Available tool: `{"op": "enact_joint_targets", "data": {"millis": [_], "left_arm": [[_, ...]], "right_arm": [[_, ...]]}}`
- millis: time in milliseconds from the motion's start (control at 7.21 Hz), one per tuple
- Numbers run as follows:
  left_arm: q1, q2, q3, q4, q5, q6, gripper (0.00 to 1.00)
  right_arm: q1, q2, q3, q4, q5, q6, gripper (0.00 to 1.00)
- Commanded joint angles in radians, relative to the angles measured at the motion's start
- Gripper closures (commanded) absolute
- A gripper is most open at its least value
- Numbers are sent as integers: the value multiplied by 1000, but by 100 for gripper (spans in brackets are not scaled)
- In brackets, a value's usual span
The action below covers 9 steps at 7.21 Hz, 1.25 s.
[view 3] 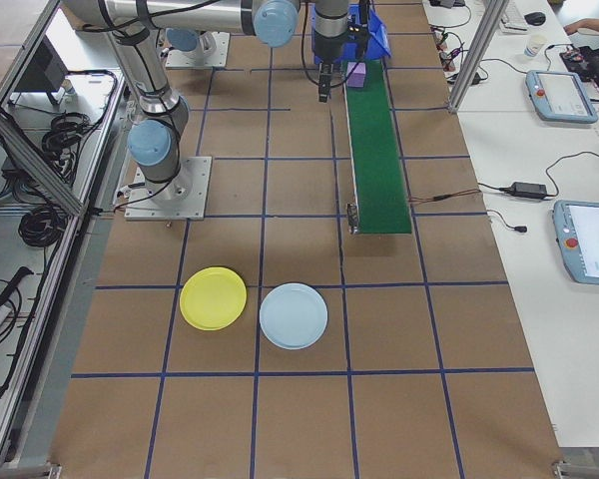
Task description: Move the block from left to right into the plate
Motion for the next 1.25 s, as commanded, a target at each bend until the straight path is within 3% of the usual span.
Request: {"op": "enact_joint_targets", "data": {"millis": [0, 277, 416, 555, 694, 971, 1110], "left_arm": [[112, 0, -18, -4, 10, 149, 0], [160, -13, -26, -4, 10, 237, 0], [161, -30, -36, -7, 10, 232, 0], [161, -76, -68, 8, 5, 231, 0], [161, -93, -76, 12, 7, 231, 0], [161, -107, -79, 12, 7, 226, 0], [161, -110, -79, 10, 5, 202, 0]], "right_arm": [[-10, 3, 1, -3, 5, 0, 0], [-42, 27, 2, -14, 14, -3, 0], [-101, 100, -18, -23, 16, -5, 0], [-144, 162, -22, -100, 63, -74, 0], [-198, 203, -15, -147, 160, -165, 0], [-281, 279, -21, -219, 202, -239, 0], [-286, 324, -16, -301, 285, -268, 0]]}}
